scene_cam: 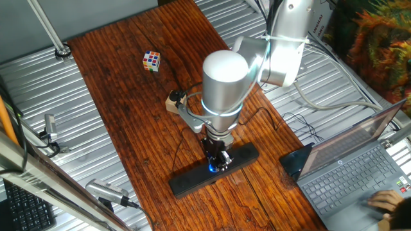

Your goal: Turn the knob to increase the volume of the speaker

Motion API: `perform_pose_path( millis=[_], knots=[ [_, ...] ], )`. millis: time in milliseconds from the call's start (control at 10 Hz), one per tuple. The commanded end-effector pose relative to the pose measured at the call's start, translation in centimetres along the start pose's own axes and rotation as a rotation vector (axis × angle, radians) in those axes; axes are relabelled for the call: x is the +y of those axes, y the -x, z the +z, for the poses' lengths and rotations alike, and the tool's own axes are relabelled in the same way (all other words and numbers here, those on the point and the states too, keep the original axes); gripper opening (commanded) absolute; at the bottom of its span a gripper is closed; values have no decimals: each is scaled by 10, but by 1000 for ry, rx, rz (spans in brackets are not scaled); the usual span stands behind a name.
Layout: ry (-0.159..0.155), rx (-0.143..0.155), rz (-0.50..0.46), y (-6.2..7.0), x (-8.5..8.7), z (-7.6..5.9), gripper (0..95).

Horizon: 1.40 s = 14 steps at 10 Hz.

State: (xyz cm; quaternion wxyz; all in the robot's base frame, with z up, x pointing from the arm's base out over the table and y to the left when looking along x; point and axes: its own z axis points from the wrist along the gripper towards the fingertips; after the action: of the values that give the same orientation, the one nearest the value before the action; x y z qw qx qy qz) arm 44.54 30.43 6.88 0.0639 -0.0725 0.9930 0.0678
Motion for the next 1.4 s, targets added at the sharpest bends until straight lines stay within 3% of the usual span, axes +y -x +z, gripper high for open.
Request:
perform_pose_path(
  millis=[100, 600, 1100, 1400],
  knots=[
    [14, 2, 34, 0, -1, 0, 0],
    [-6, -6, 79, 0, -1, 0, 0],
    [1, -9, 132, 0, -1, 0, 0],
    [-18, -13, 168, 0, -1, 0, 0]
  ],
)
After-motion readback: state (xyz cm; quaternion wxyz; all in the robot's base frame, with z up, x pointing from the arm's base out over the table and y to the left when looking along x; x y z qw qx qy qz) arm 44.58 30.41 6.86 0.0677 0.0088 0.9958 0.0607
